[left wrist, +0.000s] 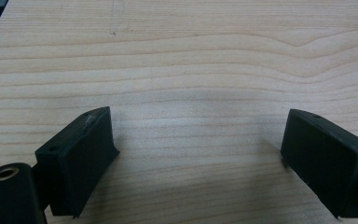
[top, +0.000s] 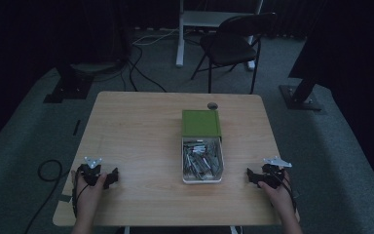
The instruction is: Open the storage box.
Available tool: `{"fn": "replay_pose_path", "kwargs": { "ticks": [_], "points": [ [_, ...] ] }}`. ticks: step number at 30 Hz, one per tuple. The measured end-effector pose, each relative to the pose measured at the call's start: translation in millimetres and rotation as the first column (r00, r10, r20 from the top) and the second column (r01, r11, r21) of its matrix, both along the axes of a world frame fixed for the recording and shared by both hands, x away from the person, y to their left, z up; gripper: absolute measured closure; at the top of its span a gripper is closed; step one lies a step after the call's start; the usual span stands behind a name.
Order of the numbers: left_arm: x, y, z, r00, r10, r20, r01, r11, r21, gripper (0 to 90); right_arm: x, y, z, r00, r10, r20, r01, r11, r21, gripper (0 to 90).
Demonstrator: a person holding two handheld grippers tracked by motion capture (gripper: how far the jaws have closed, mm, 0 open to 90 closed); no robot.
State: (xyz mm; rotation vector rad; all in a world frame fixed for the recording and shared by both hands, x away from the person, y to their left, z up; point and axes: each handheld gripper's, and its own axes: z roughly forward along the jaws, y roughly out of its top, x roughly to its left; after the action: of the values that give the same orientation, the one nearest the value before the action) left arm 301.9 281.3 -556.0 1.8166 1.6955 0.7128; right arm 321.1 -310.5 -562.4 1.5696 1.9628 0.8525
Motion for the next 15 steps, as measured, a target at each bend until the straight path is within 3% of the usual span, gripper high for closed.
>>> {"fn": "replay_pose_path", "kwargs": {
  "ticks": [15],
  "points": [
    [0.4,-0.7,0.1,1.0000,0.009,-0.003,-0.009,1.0000,0.001,9.9,0.0,0.0,0.0,1.0000,0.000,0.000,0.000,1.000,0.000,11.1]
  ]
}}
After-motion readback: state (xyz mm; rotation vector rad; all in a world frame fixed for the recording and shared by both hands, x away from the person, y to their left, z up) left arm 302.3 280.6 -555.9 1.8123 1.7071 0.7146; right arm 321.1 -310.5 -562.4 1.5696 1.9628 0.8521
